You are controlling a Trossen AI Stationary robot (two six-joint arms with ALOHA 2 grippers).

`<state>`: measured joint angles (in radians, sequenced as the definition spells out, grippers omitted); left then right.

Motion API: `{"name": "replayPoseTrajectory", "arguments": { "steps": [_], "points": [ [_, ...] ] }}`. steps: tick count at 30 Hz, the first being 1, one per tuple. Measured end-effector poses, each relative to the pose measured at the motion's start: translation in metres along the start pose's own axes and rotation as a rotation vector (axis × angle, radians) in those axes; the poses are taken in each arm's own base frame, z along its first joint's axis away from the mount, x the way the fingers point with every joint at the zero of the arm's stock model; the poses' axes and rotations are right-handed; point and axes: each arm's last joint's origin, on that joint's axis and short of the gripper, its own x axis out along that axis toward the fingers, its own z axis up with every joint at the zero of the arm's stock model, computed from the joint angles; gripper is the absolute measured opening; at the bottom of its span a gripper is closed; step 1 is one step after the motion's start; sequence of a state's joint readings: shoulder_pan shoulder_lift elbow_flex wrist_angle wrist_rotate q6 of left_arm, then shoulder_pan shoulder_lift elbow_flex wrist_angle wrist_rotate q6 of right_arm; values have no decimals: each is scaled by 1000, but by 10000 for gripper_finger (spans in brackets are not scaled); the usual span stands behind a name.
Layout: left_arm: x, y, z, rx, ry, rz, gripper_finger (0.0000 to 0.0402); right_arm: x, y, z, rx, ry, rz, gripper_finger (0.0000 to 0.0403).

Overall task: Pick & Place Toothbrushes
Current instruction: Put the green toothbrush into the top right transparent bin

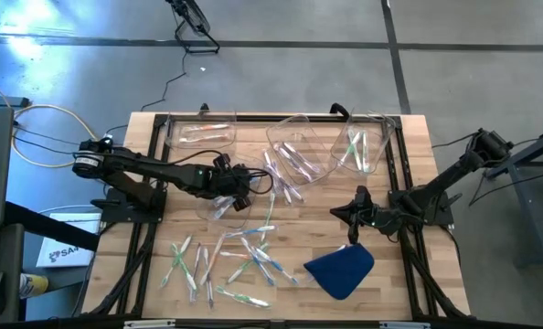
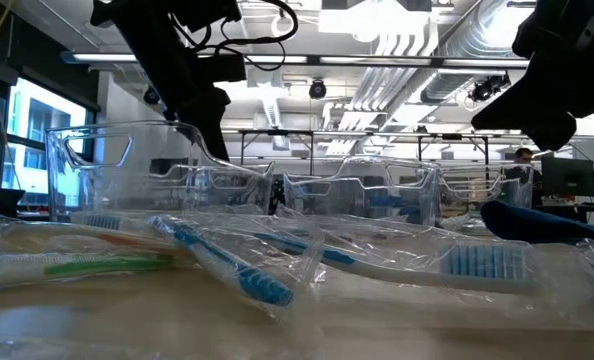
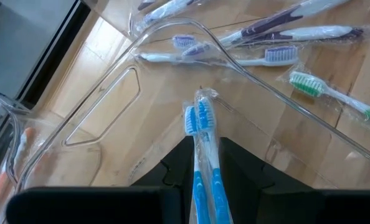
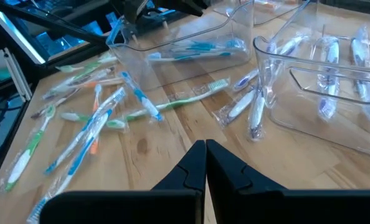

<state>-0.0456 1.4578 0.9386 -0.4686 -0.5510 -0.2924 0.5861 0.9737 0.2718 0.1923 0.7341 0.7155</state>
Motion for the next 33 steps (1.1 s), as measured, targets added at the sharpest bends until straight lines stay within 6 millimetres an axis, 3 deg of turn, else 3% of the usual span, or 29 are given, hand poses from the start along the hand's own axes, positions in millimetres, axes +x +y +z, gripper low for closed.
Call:
{"name": "replayPoseTrajectory", "arguments": {
  "steps": [20, 33],
  "points": [
    [0, 1, 1, -5, -20, 34, 70, 0, -3, 2, -11, -78, -92, 3],
    [0, 1, 2, 81, -20, 37, 70, 0, -3, 2, -4, -85, -99, 3]
  ]
}}
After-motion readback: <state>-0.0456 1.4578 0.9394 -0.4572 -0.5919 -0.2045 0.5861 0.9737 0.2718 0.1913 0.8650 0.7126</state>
